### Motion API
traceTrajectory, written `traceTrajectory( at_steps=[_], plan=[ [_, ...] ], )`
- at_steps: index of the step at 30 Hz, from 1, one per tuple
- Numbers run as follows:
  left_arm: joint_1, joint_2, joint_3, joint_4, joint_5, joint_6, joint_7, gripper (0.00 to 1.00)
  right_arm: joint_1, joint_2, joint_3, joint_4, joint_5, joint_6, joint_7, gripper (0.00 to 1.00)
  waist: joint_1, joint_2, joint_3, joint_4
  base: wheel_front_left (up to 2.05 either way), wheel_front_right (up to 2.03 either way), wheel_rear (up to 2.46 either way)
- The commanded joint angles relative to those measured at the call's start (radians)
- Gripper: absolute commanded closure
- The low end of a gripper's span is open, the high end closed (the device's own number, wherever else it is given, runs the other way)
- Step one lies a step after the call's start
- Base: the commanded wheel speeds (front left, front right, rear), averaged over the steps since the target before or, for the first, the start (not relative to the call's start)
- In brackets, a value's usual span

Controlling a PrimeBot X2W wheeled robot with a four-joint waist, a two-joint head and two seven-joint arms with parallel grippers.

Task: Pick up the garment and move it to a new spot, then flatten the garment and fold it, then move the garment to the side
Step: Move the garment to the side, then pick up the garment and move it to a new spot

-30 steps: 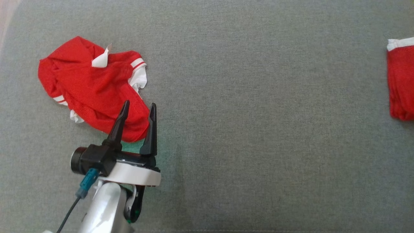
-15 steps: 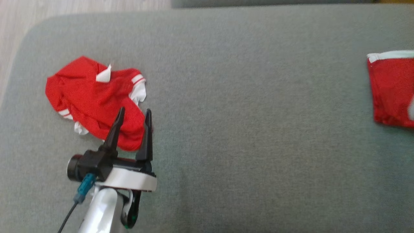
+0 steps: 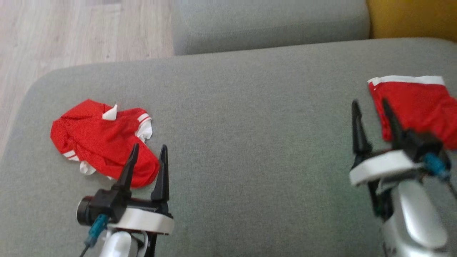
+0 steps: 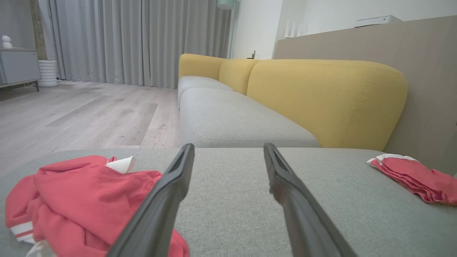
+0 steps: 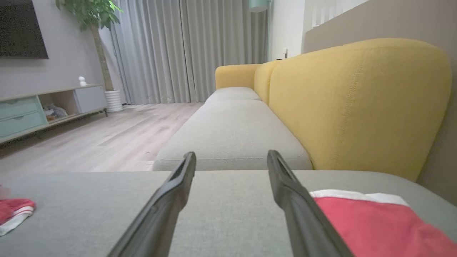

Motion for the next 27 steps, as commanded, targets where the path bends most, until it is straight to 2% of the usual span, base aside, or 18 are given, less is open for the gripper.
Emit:
traceTrajectory(
  at_steps=[1,10,27],
  plan=[
    [-0.015,0.003,0.023,-0.037,-0.008,0.004,-0.006,0.0,0.005,0.016,0.029,-0.052,0.012,-0.001,-0.015,0.0,0.0003,0.0,-0.017,-0.004,0.0,0.0,0.0],
    [0.032,0.003,0.012,-0.044,-0.011,0.004,-0.006,0.0,0.174,0.04,0.073,-0.092,0.09,-0.001,-0.029,0.0,0.0003,0.0,-0.03,0.008,0.0,0.0,0.0],
    [0.029,0.003,-0.002,-0.044,-0.02,0.014,-0.006,0.0,0.192,0.04,0.063,-0.114,0.101,-0.001,-0.031,0.0,0.0003,0.0,-0.034,0.036,0.0,0.0,0.0]
  ],
)
